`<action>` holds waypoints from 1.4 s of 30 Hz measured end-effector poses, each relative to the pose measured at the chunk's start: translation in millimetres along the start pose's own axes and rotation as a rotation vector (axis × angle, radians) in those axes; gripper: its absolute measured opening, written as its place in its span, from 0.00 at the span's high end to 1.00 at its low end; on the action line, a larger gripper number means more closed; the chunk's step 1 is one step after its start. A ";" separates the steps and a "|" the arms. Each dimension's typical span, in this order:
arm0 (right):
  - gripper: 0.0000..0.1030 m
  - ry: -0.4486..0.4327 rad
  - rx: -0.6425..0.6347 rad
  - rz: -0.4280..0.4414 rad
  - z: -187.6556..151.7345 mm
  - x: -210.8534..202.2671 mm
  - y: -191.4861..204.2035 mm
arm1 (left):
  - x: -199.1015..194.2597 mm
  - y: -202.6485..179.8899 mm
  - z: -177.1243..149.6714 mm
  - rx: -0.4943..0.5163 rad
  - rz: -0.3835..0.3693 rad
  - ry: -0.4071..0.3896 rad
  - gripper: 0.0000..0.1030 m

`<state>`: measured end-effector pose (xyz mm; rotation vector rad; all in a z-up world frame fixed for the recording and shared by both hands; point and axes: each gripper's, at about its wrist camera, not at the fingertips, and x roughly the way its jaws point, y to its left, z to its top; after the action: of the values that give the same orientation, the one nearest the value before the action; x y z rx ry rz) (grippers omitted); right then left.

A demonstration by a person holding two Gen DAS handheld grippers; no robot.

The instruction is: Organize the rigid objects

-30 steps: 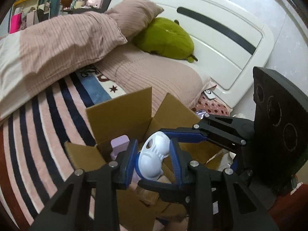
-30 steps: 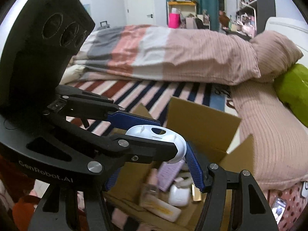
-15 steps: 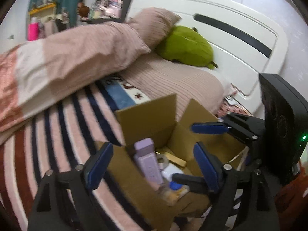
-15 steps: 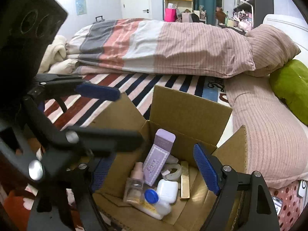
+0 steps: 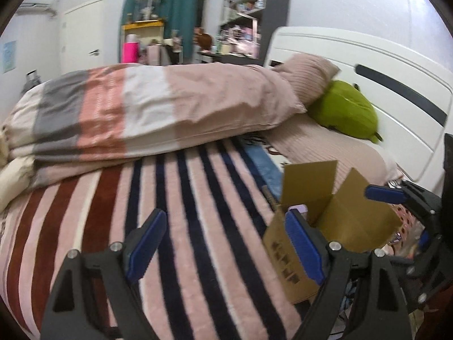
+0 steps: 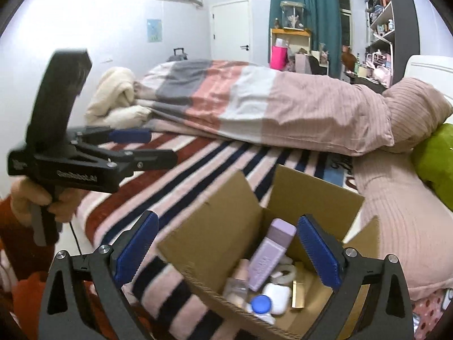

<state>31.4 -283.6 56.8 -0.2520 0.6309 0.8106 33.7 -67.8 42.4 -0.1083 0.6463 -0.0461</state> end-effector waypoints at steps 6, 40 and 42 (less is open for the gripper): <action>0.04 0.009 -0.003 -0.015 2.5 3.0 11.9 | -9.6 19.6 -15.1 -0.036 0.060 -0.009 0.19; 0.04 0.036 0.041 -0.051 0.8 7.9 4.4 | -10.9 34.3 -19.0 -0.072 0.089 -0.015 0.19; 0.04 0.036 0.045 -0.052 0.4 7.5 5.5 | -10.8 33.8 -18.8 -0.071 0.092 -0.015 0.19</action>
<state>31.4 -275.3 52.7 -0.2419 0.6732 0.7421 14.1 -35.0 30.1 -0.1476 0.6378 0.0664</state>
